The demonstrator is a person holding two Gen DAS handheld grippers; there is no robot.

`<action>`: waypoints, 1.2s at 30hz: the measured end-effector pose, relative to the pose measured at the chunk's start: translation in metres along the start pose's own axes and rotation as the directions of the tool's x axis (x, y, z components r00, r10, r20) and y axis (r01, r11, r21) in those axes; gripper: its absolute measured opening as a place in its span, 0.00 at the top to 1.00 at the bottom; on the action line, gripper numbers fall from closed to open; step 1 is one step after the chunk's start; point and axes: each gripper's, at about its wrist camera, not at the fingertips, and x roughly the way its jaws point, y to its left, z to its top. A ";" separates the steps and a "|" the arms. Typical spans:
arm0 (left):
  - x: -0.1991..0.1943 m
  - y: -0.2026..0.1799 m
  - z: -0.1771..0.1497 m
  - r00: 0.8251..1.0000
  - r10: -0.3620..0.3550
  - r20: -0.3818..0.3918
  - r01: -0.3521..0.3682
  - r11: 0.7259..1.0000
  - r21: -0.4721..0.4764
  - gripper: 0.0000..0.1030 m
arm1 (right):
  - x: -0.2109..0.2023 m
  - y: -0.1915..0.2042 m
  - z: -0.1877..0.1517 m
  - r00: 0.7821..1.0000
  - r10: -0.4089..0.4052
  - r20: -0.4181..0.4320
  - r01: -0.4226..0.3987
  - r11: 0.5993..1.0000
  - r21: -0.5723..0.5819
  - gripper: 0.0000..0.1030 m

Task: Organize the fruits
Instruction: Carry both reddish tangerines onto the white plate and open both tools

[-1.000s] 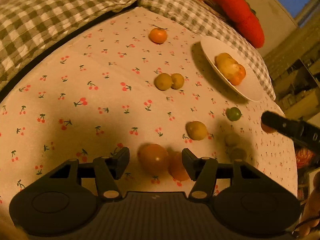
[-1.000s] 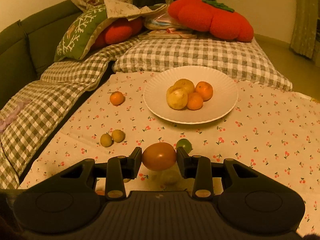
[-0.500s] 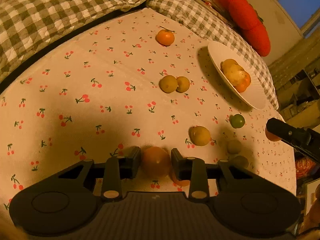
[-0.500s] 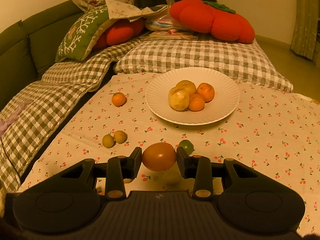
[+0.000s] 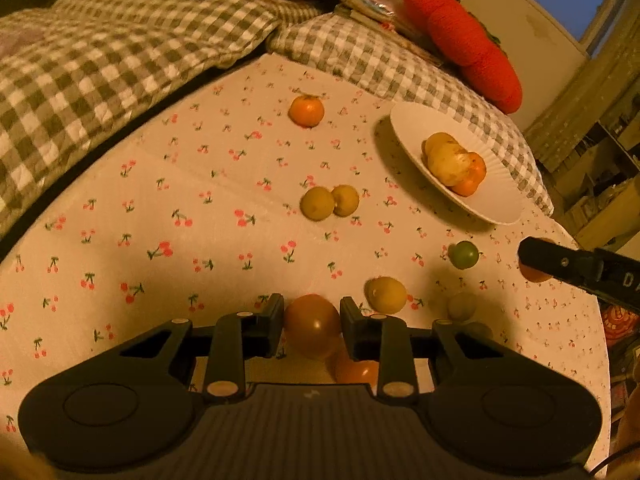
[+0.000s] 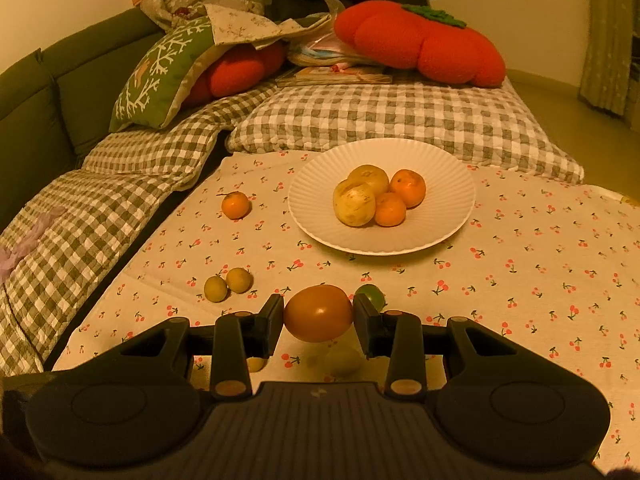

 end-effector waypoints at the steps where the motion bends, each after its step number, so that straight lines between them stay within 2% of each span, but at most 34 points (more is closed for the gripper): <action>1: 0.000 -0.001 0.001 1.000 -0.002 0.003 0.002 1.000 0.003 0.84 | 0.000 0.000 0.000 1.000 0.000 0.000 0.000 1.000 0.000 0.66; 12: -0.003 -0.019 0.009 0.998 -0.032 0.047 0.029 0.997 0.068 0.84 | 0.002 -0.004 0.003 1.000 -0.004 0.007 0.004 1.000 0.010 0.67; 22: 0.002 -0.052 0.042 0.990 -0.088 0.107 0.071 0.986 0.149 0.84 | 0.008 -0.026 0.028 0.998 -0.050 0.026 0.049 0.999 0.019 0.67; 30: 0.025 -0.072 0.079 0.985 -0.157 0.071 0.138 0.967 0.216 0.84 | 0.019 -0.051 0.041 0.997 -0.067 0.042 0.066 0.997 0.034 0.67; 36: 0.055 -0.094 0.092 0.979 -0.201 0.029 0.183 0.936 0.301 0.84 | 0.036 -0.064 0.048 0.998 -0.065 0.022 0.063 0.996 0.061 0.67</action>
